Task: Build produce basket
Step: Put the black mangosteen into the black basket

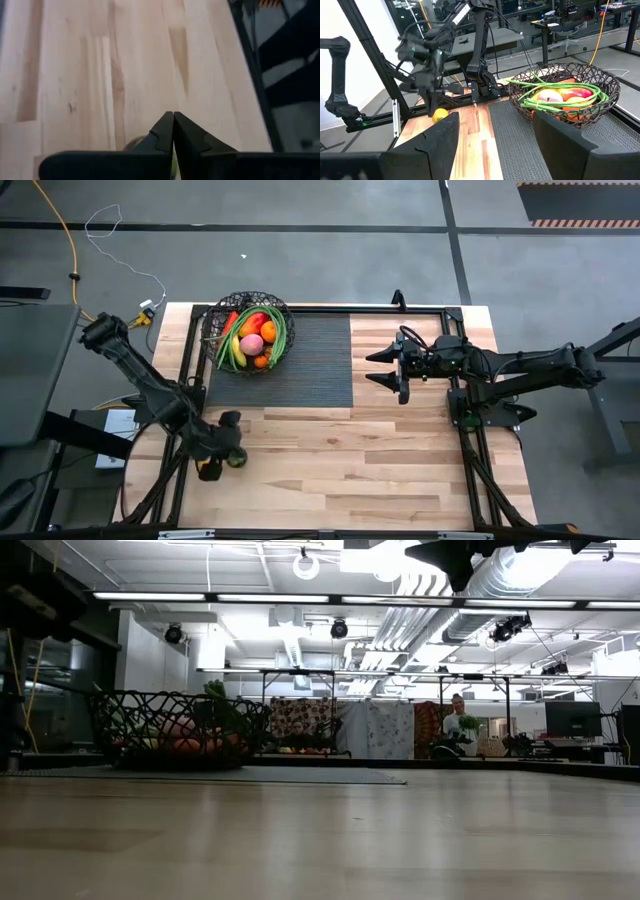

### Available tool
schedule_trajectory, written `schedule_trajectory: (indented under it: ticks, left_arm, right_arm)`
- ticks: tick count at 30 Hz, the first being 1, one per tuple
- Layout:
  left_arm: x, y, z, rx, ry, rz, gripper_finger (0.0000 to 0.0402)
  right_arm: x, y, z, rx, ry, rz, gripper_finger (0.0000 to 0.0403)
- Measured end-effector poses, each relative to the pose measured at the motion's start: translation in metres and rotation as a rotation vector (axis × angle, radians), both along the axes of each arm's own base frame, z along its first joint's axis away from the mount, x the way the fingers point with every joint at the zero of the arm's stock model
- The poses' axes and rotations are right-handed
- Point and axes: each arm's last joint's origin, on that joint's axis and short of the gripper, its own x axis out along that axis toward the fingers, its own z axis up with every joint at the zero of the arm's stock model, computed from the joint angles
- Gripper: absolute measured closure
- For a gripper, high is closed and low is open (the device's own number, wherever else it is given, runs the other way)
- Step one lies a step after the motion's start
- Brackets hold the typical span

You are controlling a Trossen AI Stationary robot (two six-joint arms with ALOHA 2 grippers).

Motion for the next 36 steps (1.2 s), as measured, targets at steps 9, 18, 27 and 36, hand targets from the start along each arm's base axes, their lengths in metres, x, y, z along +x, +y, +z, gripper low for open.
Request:
schedule_trajectory:
  ticks: [9,18,27,36]
  left_arm:
    - [-0.007,0.024,0.019,-0.057,-0.065,0.032,0.0401]
    - [0.002,0.017,0.002,-0.039,0.053,0.045,0.0310]
    - [0.009,-0.001,-0.013,-0.054,0.113,0.029,0.0186]
    - [0.009,-0.008,-0.026,0.034,0.158,0.028,0.0185]
  right_arm:
    - [0.000,0.000,-0.001,0.000,0.008,0.000,0.0160]
    - [0.000,0.000,-0.001,0.000,0.007,-0.001,0.0160]
    - [0.000,0.000,-0.002,0.000,0.023,-0.001,0.0160]
    - [0.000,0.000,-0.003,0.001,0.030,-0.001,0.0160]
